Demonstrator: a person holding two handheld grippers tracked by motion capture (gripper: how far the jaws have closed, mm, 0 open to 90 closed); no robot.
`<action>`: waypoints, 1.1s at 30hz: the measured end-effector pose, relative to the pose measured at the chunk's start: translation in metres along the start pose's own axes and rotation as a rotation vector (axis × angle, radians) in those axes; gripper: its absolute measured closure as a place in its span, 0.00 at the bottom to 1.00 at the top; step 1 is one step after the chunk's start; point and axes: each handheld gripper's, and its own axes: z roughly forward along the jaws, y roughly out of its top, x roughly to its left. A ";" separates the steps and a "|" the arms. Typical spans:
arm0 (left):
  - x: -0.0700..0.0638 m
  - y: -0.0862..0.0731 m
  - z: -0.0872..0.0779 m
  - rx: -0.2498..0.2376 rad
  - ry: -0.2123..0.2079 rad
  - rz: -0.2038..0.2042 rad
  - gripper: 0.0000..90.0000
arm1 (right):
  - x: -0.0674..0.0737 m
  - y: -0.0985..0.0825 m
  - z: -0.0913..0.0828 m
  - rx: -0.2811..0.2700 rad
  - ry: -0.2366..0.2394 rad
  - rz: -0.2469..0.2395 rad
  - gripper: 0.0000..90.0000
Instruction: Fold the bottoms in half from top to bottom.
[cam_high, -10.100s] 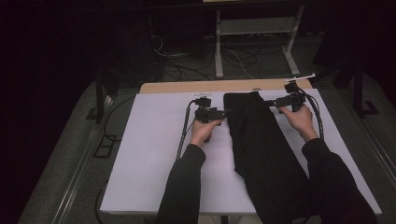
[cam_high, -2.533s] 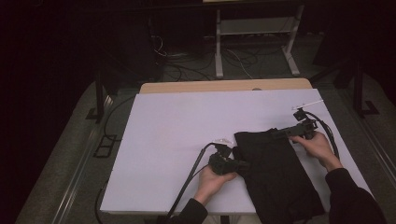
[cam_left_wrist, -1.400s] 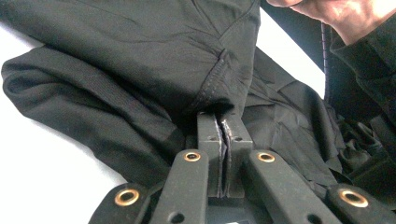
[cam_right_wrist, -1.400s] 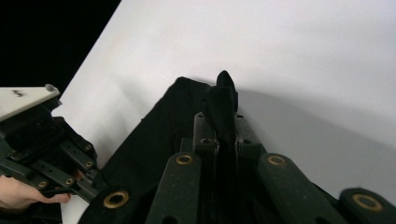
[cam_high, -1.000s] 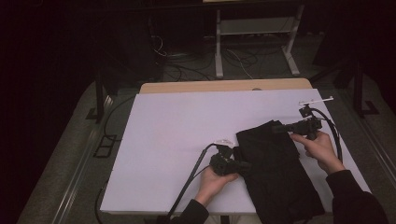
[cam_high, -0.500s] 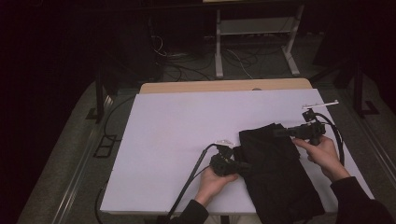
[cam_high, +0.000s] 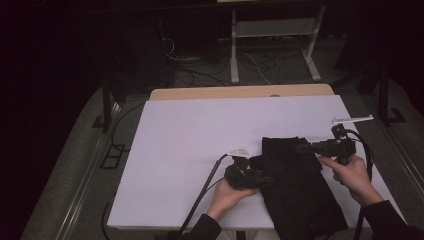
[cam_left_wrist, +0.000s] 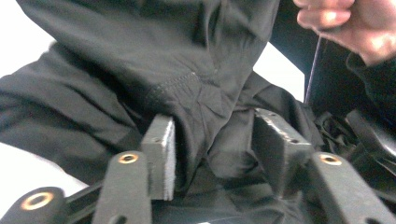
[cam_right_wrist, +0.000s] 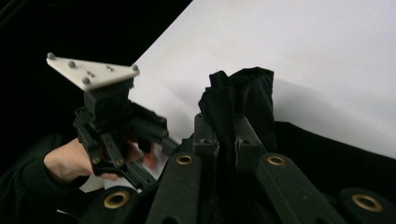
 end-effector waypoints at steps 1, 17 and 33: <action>-0.001 0.001 -0.001 -0.011 0.005 0.004 0.51 | 0.002 -0.002 -0.002 -0.001 0.002 0.002 0.91; 0.008 0.011 -0.020 -0.141 0.111 0.006 0.15 | 0.012 -0.023 -0.012 0.004 0.047 -0.013 0.91; 0.010 0.017 -0.021 -0.153 0.148 0.003 0.09 | 0.020 -0.048 -0.020 0.039 0.109 -0.073 0.91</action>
